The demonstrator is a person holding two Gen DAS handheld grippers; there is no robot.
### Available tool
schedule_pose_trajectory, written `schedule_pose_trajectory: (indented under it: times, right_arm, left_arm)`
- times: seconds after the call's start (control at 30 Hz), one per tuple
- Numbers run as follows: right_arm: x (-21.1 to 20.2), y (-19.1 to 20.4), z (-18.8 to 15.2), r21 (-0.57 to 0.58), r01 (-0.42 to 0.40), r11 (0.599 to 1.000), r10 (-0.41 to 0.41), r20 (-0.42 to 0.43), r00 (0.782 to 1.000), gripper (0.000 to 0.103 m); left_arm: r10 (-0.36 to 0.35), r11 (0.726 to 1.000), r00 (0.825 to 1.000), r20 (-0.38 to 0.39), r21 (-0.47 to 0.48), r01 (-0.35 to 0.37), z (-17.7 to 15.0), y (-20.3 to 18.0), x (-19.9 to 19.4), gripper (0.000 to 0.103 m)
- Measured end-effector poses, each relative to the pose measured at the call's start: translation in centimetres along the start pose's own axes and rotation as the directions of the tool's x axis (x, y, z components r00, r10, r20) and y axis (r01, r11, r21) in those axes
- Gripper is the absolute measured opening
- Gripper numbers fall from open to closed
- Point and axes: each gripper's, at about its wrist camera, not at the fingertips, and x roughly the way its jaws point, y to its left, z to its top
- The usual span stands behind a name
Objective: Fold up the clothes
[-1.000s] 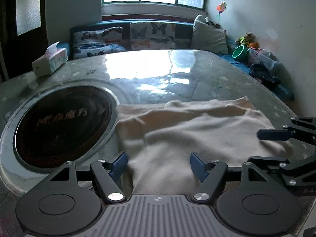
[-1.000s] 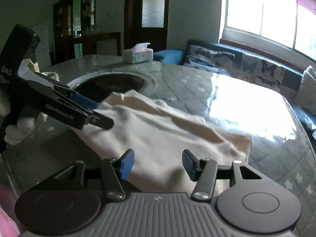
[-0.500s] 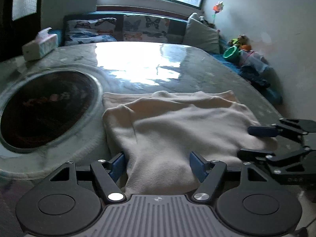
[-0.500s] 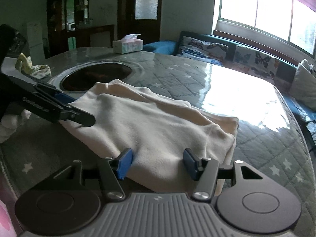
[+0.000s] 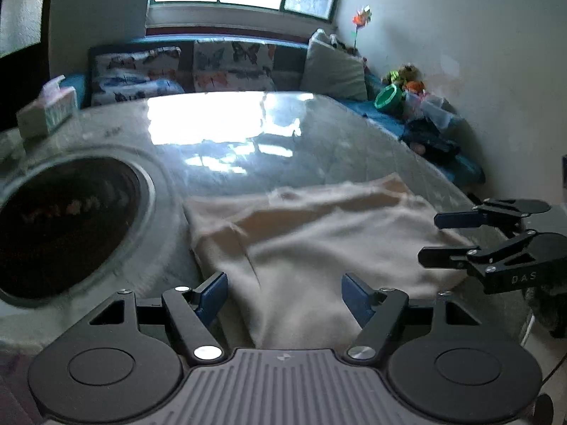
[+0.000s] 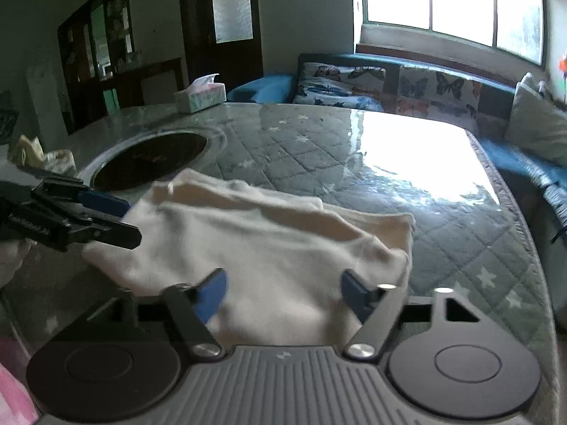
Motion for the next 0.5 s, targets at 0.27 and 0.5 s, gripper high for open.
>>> schedule_pose_trajectory:
  times: [0.27, 0.5]
  right_arm:
    - [4.1, -1.1, 2.1, 0.034, -0.048, 0.998, 0.048, -0.017, 0.999, 0.082]
    - [6.4, -1.8, 2.2, 0.051, -0.054, 0.997, 0.057, -0.059, 0.997, 0.087]
  left_arm:
    - [0.035, 0.999, 0.999, 0.005, 0.001, -0.035, 1.7, 1.0, 2.0, 0.057]
    - [0.037, 0.999, 0.999, -0.017, -0.003, -0.038, 2.3, 2.0, 4.3, 0.035]
